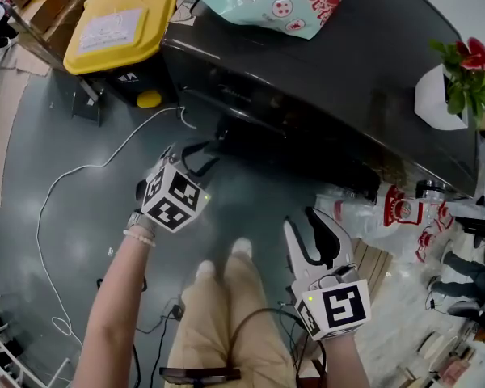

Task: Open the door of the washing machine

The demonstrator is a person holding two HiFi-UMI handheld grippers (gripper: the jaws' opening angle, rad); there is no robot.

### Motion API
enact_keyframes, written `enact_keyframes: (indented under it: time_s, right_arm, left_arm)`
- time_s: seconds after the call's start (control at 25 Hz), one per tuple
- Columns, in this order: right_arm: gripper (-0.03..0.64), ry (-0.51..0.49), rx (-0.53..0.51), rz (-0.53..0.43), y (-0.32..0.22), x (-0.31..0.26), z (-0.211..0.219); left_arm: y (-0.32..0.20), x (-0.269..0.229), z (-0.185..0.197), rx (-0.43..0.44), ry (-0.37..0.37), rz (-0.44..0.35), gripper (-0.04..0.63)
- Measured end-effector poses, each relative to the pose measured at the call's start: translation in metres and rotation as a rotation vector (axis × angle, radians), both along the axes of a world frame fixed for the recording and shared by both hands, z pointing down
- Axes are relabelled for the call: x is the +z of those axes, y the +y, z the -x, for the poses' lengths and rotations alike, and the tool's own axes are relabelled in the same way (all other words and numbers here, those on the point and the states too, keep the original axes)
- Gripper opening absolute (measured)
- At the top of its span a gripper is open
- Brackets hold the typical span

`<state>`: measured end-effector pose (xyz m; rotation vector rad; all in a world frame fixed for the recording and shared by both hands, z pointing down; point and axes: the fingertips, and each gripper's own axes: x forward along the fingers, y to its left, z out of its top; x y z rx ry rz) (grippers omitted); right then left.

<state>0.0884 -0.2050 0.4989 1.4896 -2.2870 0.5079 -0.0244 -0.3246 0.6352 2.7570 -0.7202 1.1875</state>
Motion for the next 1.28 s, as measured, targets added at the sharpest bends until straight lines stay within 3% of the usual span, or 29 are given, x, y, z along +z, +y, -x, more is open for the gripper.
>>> enact_keyframes:
  time_s: [0.48,0.72,1.28]
  right_arm:
    - [0.133,-0.007,0.005,0.023,0.007,0.012,0.007]
    - [0.133,-0.007,0.006,0.019,0.008,0.010,0.010]
    - [0.133,-0.003,0.011,0.022,0.025,0.007,0.014]
  left_arm:
    - [0.004,0.006,-0.011,0.080,0.012,0.029,0.110]
    - [0.005,0.005,-0.010,0.070,-0.001,0.006,0.101]
    - [0.015,0.006,-0.004,0.037,-0.006,0.036,0.092]
